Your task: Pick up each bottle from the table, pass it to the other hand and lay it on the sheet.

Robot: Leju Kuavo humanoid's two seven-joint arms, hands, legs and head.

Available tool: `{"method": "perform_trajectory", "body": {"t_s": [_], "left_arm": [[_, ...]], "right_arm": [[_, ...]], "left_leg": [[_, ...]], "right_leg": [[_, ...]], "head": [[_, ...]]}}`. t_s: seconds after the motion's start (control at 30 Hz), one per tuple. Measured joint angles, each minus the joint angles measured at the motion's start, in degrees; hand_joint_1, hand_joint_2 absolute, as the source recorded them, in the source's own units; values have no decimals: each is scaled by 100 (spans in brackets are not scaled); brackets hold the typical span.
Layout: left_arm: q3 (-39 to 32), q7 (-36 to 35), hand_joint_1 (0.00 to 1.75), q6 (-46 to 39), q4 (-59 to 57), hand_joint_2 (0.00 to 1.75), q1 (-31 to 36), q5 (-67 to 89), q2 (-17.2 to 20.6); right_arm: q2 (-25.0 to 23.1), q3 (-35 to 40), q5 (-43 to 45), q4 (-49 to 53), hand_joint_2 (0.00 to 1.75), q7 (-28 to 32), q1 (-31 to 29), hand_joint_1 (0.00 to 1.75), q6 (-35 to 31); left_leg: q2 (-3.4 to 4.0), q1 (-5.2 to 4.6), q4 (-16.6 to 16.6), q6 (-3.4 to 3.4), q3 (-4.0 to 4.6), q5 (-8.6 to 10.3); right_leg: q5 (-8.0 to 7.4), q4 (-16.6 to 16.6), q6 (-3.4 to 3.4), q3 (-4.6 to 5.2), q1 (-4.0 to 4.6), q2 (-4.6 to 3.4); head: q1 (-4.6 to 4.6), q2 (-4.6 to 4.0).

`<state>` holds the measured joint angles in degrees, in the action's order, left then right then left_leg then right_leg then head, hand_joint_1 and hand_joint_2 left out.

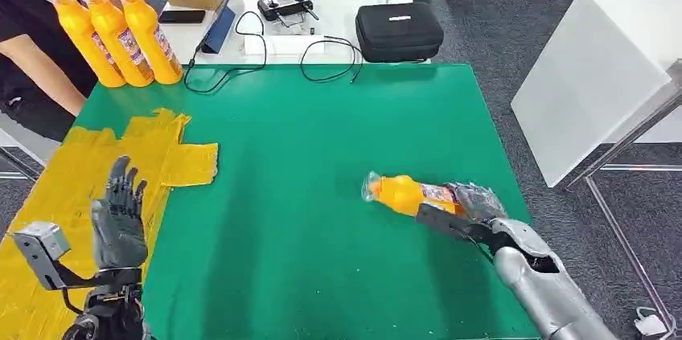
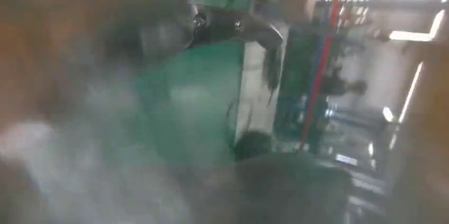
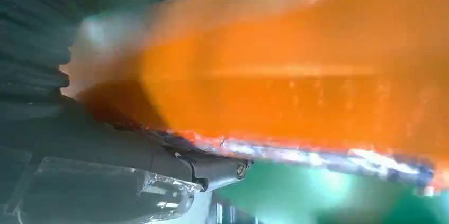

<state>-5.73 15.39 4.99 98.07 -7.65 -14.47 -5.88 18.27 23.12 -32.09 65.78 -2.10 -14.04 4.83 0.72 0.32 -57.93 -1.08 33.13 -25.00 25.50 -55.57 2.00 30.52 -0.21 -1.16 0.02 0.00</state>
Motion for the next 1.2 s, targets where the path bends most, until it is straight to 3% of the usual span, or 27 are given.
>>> {"method": "perform_trajectory", "body": {"t_s": [0.1, 0.3, 0.83, 1.2], "left_arm": [[125, -31, 0, 384, -7, 175, -162, -229, -2], [712, 6, 0, 498, -20, 175, -304, -74, -2], [1342, 59, 0, 471, -20, 175, -303, 138, 0], [1867, 61, 0, 351, -22, 175, -137, 228, 2]], "right_arm": [[-385, -203, 978, 968, 175, 212, 590, 175, -48], [-1044, -43, 1666, 2103, 175, 518, 1068, 175, -256], [-1490, 239, 1876, 2329, 175, 608, 1180, 175, -319], [-1796, 584, 2311, 1815, 175, 581, 716, 175, -299]], "left_leg": [[-24, 0, 0, -2, 37, 18], [-49, 14, 1, 3, 90, 25], [-58, 0, 1, 2, 109, 25], [-58, 0, 1, 0, 115, 27]], "right_leg": [[1, -4, 1, 32, 0, 14], [5, -8, -2, 72, 4, 43], [5, -7, -1, 89, -6, 45], [4, -8, -1, 93, -6, 46]], "head": [[-4, 0], [-4, 0], [-2, 0], [-4, 0]]}}
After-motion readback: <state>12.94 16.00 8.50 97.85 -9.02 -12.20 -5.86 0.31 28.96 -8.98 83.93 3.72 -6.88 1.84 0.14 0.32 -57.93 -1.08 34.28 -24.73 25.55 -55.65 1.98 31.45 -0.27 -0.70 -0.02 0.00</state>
